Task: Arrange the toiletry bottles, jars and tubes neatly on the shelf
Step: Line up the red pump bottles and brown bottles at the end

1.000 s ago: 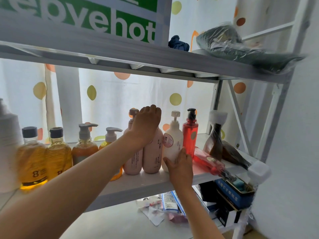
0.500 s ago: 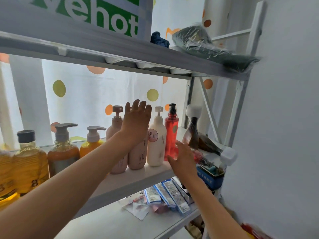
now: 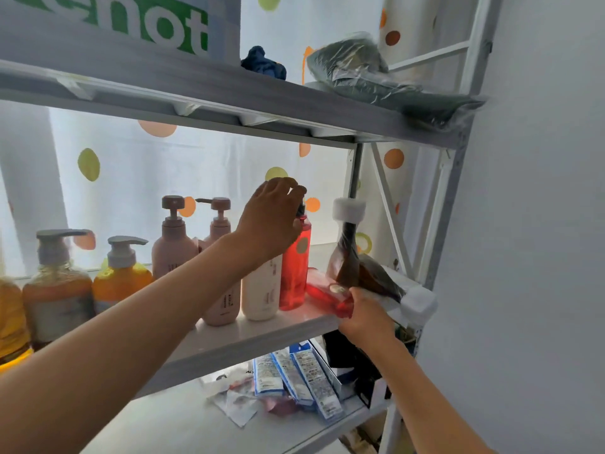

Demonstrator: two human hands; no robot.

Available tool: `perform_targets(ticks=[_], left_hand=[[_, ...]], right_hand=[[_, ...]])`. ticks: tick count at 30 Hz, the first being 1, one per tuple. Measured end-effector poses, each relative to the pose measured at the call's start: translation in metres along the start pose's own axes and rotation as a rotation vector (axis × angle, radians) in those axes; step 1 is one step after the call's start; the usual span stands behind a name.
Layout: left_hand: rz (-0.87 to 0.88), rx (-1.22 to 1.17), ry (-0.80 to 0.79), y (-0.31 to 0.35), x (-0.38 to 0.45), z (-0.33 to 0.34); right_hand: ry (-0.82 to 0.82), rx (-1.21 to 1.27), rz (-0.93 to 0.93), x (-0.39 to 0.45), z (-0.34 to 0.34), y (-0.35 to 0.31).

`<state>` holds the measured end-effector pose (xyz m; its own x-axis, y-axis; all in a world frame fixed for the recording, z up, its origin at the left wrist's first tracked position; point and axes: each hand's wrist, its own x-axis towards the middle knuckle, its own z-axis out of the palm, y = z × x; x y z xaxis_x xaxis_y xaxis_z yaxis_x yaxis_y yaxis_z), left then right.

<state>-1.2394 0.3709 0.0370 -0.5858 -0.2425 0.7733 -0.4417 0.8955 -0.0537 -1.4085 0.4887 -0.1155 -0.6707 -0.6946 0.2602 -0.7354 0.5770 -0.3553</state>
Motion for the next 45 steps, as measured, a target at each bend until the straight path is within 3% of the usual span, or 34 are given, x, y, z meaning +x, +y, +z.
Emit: perform_targets(ticks=[6,10,15,29,37,45], left_hand=[[-0.181,0.042,-0.143,0.022,0.029,0.022],[-0.258,0.125,-0.2,0.033,0.041,0.037],[-0.35,0.195,-0.159,0.041,0.054,0.044],[-0.296,0.37,-0.215,0.033,0.071,0.045],[-0.227,0.317,-0.239,0.005,0.08,0.046],[-0.225,0.255,-0.229,-0.003,0.079,0.047]], right_hand=[[0.142,0.024,-0.242,0.009,0.006,0.037],[0.224,0.235,-0.368,0.016,0.004,0.053],[0.249,0.493,-0.404,0.033,-0.03,0.054],[0.212,0.735,-0.481,0.135,-0.1,-0.02],[0.193,0.589,-0.446,0.181,-0.115,-0.061],[0.094,0.427,-0.533,0.203,-0.123,-0.061]])
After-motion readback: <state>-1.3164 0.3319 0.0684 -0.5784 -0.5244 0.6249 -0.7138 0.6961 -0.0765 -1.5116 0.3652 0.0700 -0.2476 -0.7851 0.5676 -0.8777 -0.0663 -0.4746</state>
